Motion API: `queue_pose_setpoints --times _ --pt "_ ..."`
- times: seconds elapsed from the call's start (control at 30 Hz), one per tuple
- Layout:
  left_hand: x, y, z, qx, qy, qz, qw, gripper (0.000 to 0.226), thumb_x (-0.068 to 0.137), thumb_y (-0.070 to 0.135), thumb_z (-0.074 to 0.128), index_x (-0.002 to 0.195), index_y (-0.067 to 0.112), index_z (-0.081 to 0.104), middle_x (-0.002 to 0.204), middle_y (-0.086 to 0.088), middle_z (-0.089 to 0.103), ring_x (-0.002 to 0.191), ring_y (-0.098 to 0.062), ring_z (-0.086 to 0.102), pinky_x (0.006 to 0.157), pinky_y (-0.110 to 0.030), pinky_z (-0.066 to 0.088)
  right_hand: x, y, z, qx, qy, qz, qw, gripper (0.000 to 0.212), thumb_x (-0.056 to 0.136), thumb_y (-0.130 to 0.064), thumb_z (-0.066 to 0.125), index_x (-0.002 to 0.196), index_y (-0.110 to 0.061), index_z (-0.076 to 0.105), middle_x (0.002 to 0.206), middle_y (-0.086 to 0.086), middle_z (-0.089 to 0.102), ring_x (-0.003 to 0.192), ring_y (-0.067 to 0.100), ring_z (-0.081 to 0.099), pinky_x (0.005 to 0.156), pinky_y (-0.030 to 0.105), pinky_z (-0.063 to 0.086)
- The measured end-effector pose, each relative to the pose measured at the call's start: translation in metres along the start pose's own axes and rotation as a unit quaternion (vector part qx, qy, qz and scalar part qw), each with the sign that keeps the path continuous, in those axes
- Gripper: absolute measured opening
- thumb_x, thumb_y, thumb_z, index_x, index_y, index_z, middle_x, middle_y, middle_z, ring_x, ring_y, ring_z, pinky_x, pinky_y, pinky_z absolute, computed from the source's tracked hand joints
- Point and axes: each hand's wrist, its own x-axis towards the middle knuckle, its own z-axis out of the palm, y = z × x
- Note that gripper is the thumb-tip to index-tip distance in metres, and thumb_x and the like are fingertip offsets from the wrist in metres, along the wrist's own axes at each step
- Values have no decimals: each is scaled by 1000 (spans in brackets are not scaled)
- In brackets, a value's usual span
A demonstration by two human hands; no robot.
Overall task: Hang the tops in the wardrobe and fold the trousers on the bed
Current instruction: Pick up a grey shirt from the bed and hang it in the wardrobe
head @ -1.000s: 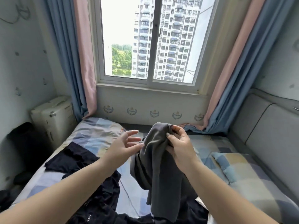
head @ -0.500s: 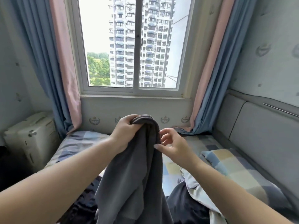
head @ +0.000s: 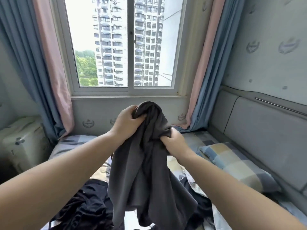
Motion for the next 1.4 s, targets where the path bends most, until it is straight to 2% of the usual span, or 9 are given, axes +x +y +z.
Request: queue_pose_setpoints --times 0.13,0.27,0.43,0.53,0.7,0.97,1.17,1.3,1.4 --pt "-20 -21 8 70 -29 -13 997 25 83 13 69 104 24 62 98 3 69 91 -14 63 85 -31 49 12 -30 -10 108 110 14 988 15 86 -27 57 91 -15 49 91 6 61 85 22 59 80 41 50" --pt "-38 -30 20 -36 -120 -79 989 37 85 8 69 121 11 60 107 3 68 93 1 64 82 -14 48 21 -53 -21 204 183 39 961 7 89 -12 47 93 -15 43 95 10 53 89 25 55 88 49 51" --pt "-61 -26 22 -140 -184 -101 968 9 89 22 65 92 26 72 83 12 73 77 -3 62 65 -17 47 20 -52 -29 186 246 29 951 12 89 -7 46 100 -13 44 109 18 57 107 35 57 94 51 47" --pt "-71 -32 22 -168 -264 -146 938 54 71 71 64 110 34 67 108 6 72 98 -6 67 82 -22 52 16 -49 -43 245 274 38 929 9 91 -6 44 95 -15 43 106 17 56 105 36 59 90 53 50" --pt "-76 -37 37 -38 -361 -156 919 110 52 47 86 139 52 18 129 7 56 114 -9 60 95 -30 51 3 -39 -77 264 325 56 906 11 95 -14 42 87 -20 44 99 13 58 98 34 63 87 52 53" --pt "-93 32 114 -148 -365 -110 913 31 82 26 74 111 28 66 106 -3 72 100 -20 68 88 -43 56 -72 -11 -161 235 364 57 900 9 89 -13 47 90 -22 51 92 7 63 91 29 66 84 52 55" --pt "-135 126 188 -296 -412 -88 857 24 81 27 71 99 11 69 94 -10 72 90 -20 68 78 -29 56 -173 8 -217 157 388 55 907 13 83 -10 55 85 -21 63 78 1 70 65 11 67 59 27 55" --pt "-190 193 241 -332 -445 -87 827 9 86 16 68 93 10 68 88 -9 71 84 -20 67 72 -31 57 -267 9 -256 64 383 73 919 5 87 -16 61 84 -20 64 91 8 70 91 24 66 85 41 54" --pt "-241 240 271 -350 -479 -91 800 4 86 15 68 88 11 68 82 -7 71 76 -17 69 64 -28 57 -351 -8 -284 -68 391 62 916 11 92 -29 58 88 -23 65 86 -2 70 85 5 66 77 22 53"
